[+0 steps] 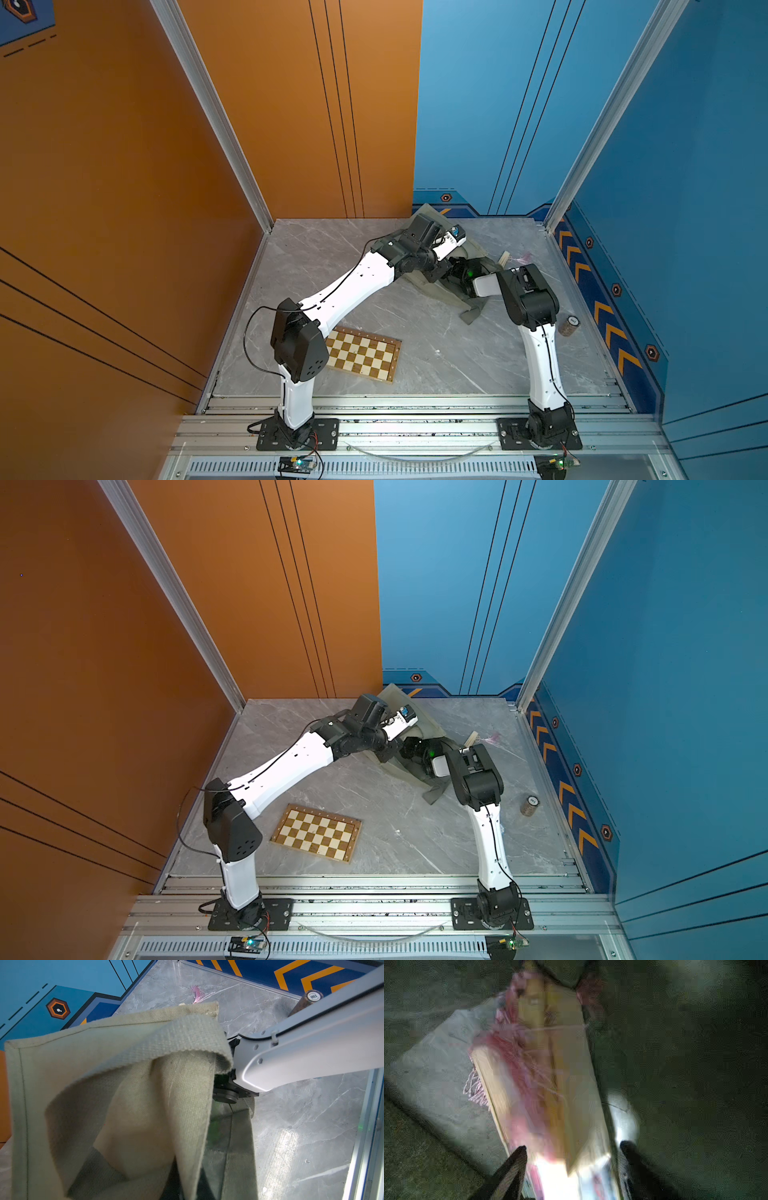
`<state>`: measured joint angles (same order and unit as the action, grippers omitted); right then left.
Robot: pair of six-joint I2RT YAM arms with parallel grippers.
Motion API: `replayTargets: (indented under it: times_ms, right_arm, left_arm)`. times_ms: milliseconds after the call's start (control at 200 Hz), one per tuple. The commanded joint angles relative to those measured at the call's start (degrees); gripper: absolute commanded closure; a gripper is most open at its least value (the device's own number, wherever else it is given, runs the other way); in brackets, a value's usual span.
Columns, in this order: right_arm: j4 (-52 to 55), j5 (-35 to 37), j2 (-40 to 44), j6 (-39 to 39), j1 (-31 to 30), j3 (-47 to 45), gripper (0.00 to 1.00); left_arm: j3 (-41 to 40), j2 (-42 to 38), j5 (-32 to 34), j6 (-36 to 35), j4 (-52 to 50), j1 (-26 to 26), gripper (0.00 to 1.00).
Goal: Take out the folding fans from the tote bags
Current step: Pick up the folding fan from the canvas bag.
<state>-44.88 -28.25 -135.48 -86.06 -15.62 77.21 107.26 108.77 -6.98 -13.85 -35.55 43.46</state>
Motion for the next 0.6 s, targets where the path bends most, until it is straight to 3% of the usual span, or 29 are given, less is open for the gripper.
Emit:
replayTargets:
  times_ms: [0,596]
  right_arm:
    - [10.28,4.52,-4.79,-1.65,1.18,-0.29,0.28]
    - [8.99,-0.92,0.22,3.01,3.21,-7.72,0.32]
  left_arm:
    - [0.22,-2.62,-3.03,0.93,1.12,1.07,1.0]
    - [-5.42,-5.34,-3.36,3.16,5.61,-1.59,1.0]
